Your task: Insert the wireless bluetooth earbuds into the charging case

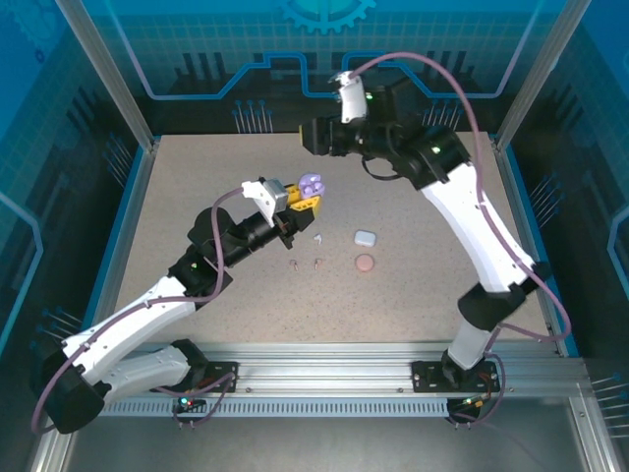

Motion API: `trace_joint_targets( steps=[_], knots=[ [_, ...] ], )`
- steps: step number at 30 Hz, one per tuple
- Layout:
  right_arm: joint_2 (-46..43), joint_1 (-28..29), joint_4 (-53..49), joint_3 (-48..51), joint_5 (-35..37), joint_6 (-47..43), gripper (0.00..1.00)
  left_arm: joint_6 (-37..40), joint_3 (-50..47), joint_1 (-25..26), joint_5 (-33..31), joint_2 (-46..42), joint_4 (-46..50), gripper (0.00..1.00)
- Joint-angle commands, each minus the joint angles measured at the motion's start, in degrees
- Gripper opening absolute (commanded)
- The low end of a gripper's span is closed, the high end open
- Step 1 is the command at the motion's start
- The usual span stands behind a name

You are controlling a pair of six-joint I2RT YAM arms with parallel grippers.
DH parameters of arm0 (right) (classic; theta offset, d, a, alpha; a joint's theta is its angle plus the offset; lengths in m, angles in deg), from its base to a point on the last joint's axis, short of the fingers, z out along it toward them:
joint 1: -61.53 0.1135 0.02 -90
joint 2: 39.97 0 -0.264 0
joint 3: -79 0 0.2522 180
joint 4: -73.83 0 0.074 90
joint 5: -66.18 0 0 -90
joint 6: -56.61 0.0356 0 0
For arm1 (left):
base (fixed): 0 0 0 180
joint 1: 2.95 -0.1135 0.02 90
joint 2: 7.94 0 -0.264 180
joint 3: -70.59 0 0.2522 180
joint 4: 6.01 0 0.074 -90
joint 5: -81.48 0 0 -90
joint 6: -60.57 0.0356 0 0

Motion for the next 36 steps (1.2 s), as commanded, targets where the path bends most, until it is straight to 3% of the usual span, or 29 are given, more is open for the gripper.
trace_joint_targets(
  steps=[1,5,19,23,27,31,36],
  knots=[
    [3.6,-0.7,-7.9,-4.3,-3.5,-1.2,0.55,0.4,2.5,0.7,1.5,0.4,-0.3,0.0],
    [4.2,-0.1,-8.2,-2.7,-4.1,-1.3,0.52,0.4,2.4,0.9,0.9,0.7,-0.6,0.0],
    [-8.7,2.3,-1.8,15.8,-1.5,0.4,0.49,0.4,2.8,1.1,0.0,2.0,-0.9,0.0],
    [-10.2,2.0,-0.3,17.8,5.7,2.5,0.55,-0.4,2.7,1.2,0.0,2.7,-1.1,0.0],
    [-12.0,-2.9,0.2,19.8,17.0,9.0,0.6,-3.7,2.2,1.1,-2.4,5.7,-0.9,0.0],
    [-17.2,-9.4,5.1,29.9,17.3,14.5,0.61,-6.5,0.9,0.7,-6.7,10.2,-0.7,0.0],
    [-24.6,-12.0,8.2,44.4,18.4,15.6,0.61,-13.0,2.2,-2.2,-6.4,18.4,-0.4,0.0]
  ],
)
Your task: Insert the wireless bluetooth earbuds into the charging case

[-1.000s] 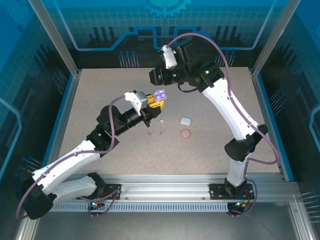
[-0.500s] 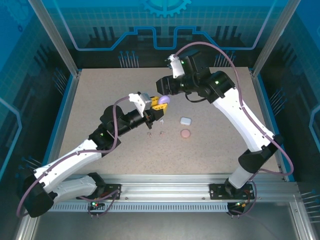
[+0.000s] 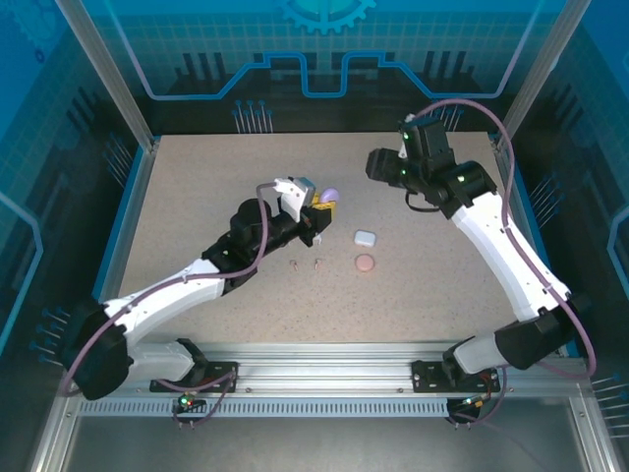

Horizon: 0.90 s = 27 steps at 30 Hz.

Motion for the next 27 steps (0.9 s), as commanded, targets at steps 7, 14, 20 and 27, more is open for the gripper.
trace_joint_targets(
  steps=[7,14,20,27],
  knots=[
    [-14.1,-1.1,5.7,21.1,1.8,6.7,0.62,-15.4,13.7,-6.2,5.3,19.8,5.4,0.0],
    [-19.2,-1.0,6.6,29.4,0.7,9.6,0.62,-25.0,27.9,-9.0,11.0,36.0,14.3,0.0],
    [-20.3,-1.0,6.5,31.0,0.7,9.7,0.62,-29.4,38.3,-10.4,14.2,47.3,23.0,0.0],
    [-20.3,-0.8,5.5,30.2,1.0,9.0,0.62,-32.2,47.7,-11.6,15.0,55.3,33.7,0.0]
  ],
)
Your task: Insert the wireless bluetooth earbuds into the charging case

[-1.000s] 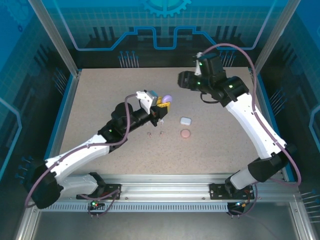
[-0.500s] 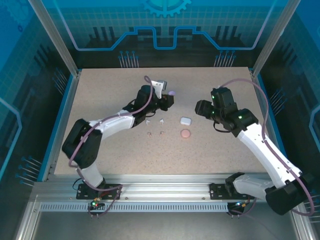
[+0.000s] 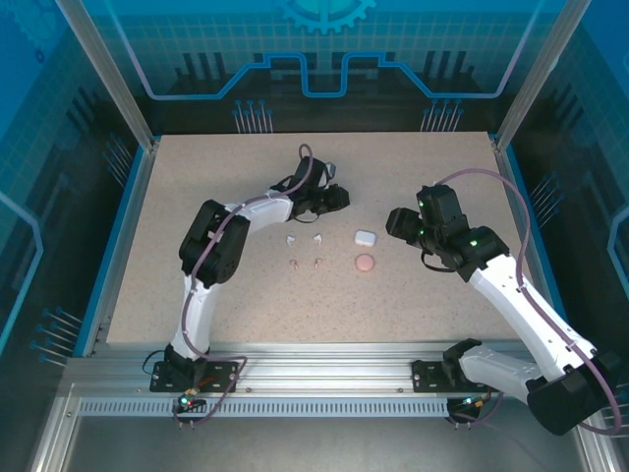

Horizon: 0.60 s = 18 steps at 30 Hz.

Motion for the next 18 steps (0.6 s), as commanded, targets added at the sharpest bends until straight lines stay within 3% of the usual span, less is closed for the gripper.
trace_joint_targets(
  steps=[1,5,14,18],
  knots=[
    [-0.9,-0.4,0.6,-0.2,0.2,0.4,0.62,-2.6,5.9,-1.0,2.4,2.9,9.1,0.0],
    [-0.7,-0.2,0.3,-0.6,0.1,0.4,0.62,-2.0,12.3,-1.6,3.8,7.0,15.9,0.01],
    [0.2,0.6,-0.9,-1.9,0.6,0.2,0.62,-1.4,16.4,-2.5,2.3,8.7,21.9,0.38],
    [1.3,1.1,-1.2,-2.1,0.7,0.5,0.62,-0.3,17.3,-3.0,1.1,8.2,24.1,0.47]
  ],
)
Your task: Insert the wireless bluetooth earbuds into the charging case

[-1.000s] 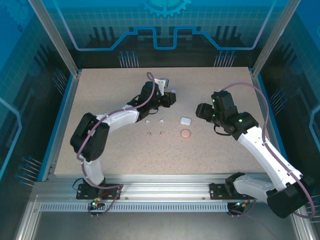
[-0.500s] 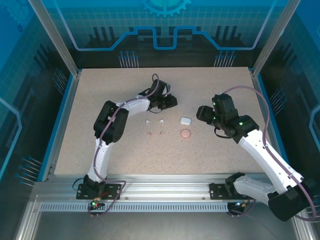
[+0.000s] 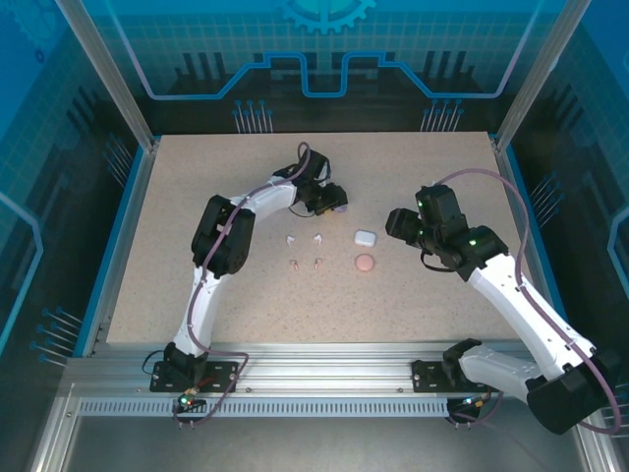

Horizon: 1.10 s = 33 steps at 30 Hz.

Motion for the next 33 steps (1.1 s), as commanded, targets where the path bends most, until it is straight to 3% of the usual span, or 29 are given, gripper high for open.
trace_joint_targets(
  steps=[1,10,18,20,23,33],
  knots=[
    [1.1,1.1,-1.0,-2.1,0.7,0.6,0.62,1.4,2.2,-1.1,-0.8,0.2,4.6,0.49],
    [6.0,3.4,-2.6,0.0,3.1,3.7,0.67,5.7,-1.2,-4.2,-3.2,-10.7,6.1,0.63],
    [15.8,7.3,-4.7,0.9,5.0,9.5,0.71,10.7,-3.1,-4.7,-2.1,-22.9,6.7,0.74],
    [18.3,8.2,-4.3,0.6,5.0,10.3,0.72,11.6,-4.0,-4.7,-1.9,-25.4,6.3,0.81],
    [22.7,9.3,-4.0,-0.6,5.3,10.9,0.74,12.4,-7.1,-4.7,-2.7,-30.3,4.6,0.98],
    [36.8,10.4,-4.8,-8.9,5.0,8.5,0.81,15.9,-21.7,-5.0,-11.7,-48.1,-4.2,0.99]
  ],
)
